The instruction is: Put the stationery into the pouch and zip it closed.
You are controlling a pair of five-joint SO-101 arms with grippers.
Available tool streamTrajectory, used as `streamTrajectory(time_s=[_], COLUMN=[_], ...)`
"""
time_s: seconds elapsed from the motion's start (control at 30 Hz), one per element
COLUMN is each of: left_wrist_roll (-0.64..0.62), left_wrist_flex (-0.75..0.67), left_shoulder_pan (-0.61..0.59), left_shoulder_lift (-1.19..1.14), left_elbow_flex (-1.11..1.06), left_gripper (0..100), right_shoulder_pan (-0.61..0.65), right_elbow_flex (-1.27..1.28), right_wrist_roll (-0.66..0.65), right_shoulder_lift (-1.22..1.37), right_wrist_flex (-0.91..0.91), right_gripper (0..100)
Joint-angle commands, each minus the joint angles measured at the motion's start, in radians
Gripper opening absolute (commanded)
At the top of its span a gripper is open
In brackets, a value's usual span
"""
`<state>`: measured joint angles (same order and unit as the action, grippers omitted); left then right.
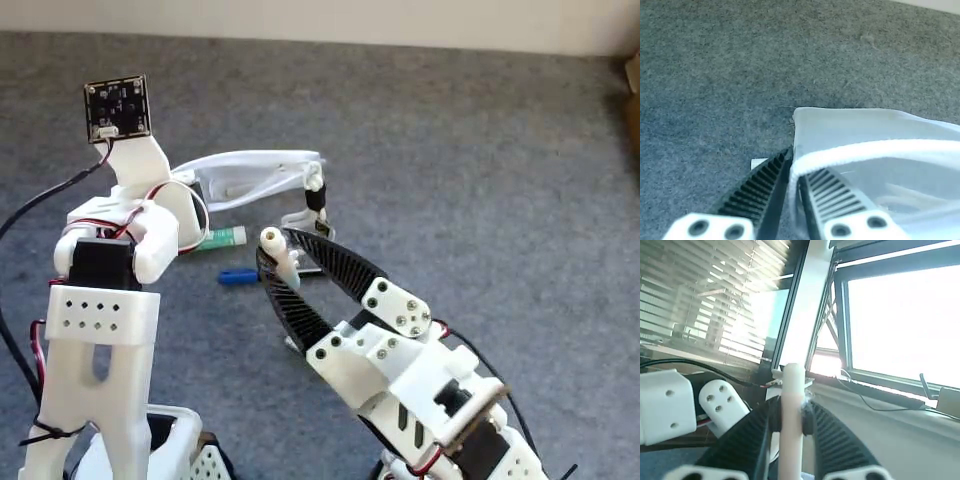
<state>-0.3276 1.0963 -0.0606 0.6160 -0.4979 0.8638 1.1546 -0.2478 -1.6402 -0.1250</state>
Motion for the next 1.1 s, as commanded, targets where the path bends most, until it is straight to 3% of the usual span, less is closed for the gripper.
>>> streamTrajectory(time_s=[0.0, 0.87, 1.07], left_wrist_roll=[-0.014, -0.014, -0.014], left_wrist_flex=[-0.005, -0.005, -0.005], left_shoulder_pan=[-0.010, -0.010, -0.010], left_shoulder_lift=[-0.016, -0.016, -0.016], left_elbow_flex=[-0.016, -0.016, -0.016], left_gripper=[1, 1, 1], right_shoulder_pan=[-0.008, -0.010, -0.010], right_elbow_flex=[-0.002, -0.004, -0.013], right_wrist_roll=[-0.005, -0.002, -0.003], right_shoulder_lift=[-0.005, -0.002, 0.111], right_wrist_flex=[0.085, 0.418, 0.463], right_gripper=[0.3, 0.3, 0.3])
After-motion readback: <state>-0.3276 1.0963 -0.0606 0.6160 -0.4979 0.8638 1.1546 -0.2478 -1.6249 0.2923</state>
